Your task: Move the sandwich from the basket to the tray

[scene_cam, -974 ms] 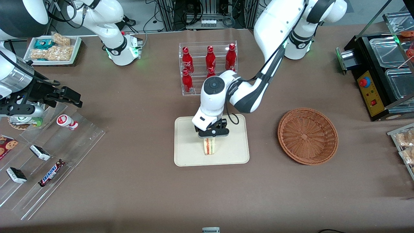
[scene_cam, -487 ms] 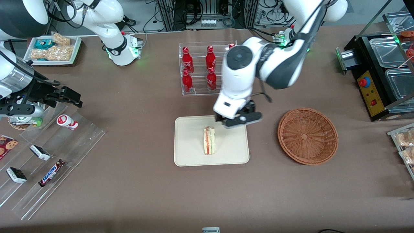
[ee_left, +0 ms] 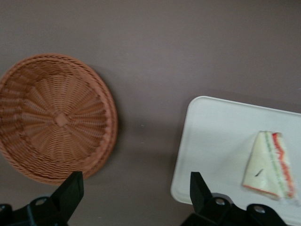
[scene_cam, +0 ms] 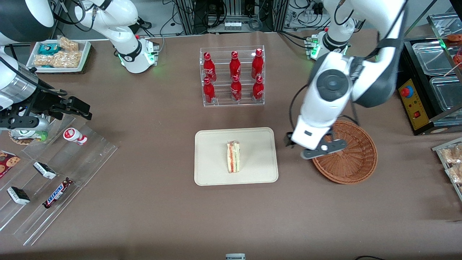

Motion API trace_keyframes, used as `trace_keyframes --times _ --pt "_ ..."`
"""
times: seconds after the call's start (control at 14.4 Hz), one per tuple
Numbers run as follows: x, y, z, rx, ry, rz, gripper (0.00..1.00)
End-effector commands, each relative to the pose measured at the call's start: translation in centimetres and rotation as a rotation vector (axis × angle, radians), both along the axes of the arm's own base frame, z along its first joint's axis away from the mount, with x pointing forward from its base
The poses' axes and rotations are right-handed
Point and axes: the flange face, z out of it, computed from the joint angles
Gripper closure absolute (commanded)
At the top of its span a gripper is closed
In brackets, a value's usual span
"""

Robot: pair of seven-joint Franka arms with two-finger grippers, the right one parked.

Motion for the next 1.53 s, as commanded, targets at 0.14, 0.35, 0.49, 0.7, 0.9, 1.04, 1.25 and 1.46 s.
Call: trace_keyframes --times 0.14,0.35,0.49,0.7,0.9,1.04,1.25,1.46 --pt "-3.0 10.4 3.1 -0.032 0.056 -0.106 0.00" --pt "-4.1 15.5 6.2 -0.069 0.091 -0.174 0.00" --pt "-5.2 18.0 8.5 -0.074 0.112 -0.256 0.00" --pt "-5.5 21.3 12.1 -0.083 0.128 -0.352 0.00" --pt "-5.3 23.0 14.8 -0.080 0.097 -0.410 0.00" --pt "-5.2 23.7 15.1 -0.077 0.087 -0.409 0.00" --pt "-5.0 23.5 15.3 -0.069 0.072 -0.425 0.00" --pt "-5.0 23.5 15.1 -0.070 0.070 -0.425 0.00"
